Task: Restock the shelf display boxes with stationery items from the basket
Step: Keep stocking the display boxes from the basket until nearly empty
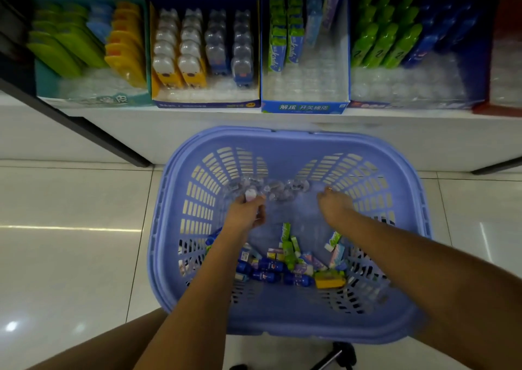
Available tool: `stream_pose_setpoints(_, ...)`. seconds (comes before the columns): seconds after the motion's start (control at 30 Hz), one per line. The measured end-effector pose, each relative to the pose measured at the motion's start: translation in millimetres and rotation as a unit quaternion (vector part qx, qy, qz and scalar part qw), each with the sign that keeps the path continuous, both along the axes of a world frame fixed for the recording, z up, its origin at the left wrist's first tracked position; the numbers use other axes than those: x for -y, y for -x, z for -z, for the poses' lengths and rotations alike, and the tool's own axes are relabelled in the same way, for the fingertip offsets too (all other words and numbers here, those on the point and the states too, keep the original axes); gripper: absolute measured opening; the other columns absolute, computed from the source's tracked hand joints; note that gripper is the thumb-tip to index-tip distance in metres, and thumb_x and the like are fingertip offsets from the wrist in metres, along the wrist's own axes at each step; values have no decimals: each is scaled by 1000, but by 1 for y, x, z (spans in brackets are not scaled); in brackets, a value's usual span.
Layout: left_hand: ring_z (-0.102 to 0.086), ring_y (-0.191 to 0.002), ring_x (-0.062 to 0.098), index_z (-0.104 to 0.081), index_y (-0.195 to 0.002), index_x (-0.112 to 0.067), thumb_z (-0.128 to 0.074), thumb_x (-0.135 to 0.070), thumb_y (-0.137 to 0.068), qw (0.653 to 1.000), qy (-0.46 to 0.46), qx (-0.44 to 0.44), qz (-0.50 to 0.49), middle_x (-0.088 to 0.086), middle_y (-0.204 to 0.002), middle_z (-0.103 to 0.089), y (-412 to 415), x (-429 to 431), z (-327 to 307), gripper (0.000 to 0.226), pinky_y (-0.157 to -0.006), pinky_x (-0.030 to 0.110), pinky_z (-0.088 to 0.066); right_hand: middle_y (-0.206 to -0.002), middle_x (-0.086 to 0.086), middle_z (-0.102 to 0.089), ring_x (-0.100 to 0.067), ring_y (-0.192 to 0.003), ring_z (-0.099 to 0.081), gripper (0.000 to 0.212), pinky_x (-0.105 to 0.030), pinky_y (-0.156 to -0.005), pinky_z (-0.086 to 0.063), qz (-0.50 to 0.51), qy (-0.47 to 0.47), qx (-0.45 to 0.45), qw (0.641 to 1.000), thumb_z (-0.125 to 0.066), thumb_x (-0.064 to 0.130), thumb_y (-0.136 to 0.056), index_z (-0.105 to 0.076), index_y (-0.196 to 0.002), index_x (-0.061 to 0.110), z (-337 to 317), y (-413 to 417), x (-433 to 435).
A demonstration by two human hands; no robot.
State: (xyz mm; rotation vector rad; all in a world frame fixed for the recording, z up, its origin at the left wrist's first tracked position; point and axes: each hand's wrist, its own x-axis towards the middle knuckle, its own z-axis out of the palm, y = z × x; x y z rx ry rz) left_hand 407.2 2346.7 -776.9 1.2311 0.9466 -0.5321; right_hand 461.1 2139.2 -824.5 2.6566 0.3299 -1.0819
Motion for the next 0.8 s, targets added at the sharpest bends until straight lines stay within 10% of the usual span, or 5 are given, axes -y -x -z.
stream_pose_setpoints(0.23,-50,-63,16,-53,-82,-13,-60,-38,-91,998,12,28,52,4,-68,-49,2,-9,-22,28,-57,25,-47,-138,-16,-38,-34,-123,-45,51,-38,-92,-45,-21,39,-31,999,-56,17,-92,-36,-138,6,0,2,2)
stream_pose_setpoints(0.33,-45,-60,17,-53,-72,-14,-52,-49,-92,999,12,36,7,4,-63,-47,-3,-13,-34,41,-58,30,-41,-86,-8,-53,-24,-87,-54,19,-20,-66,-40,128,-135,-117,976,-58,34,-92,-54,-85,17,-28,1,-14)
stream_pose_setpoints(0.5,-53,-49,14,-55,-65,-13,-57,-22,-91,987,75,95,-110,2,-53,-54,-11,-25,-65,28,-50,29,-35,-85,-11,-69,-14,-63,-63,33,-21,-61,-55,529,-576,-344,520,-36,23,-100,-64,-104,6,-100,10,-44)
stream_pose_setpoints(0.63,-45,-46,15,-58,-62,-18,-55,-21,-93,978,35,183,-95,-1,-51,-49,-17,-34,-99,30,-44,25,-35,-101,-15,-70,-12,-67,-67,40,-17,-62,-57,488,-705,-344,381,-46,32,-89,-65,-111,5,-158,6,-65)
stream_pose_setpoints(0.8,-50,-52,10,-64,-74,-14,-54,-30,-95,955,-1,281,-94,-2,-59,-55,-20,-48,-142,28,-51,24,-45,-80,-1,-68,-9,-66,-66,23,-18,-68,-55,322,-786,-82,521,-52,5,-92,-71,-93,18,-228,-22,-94)
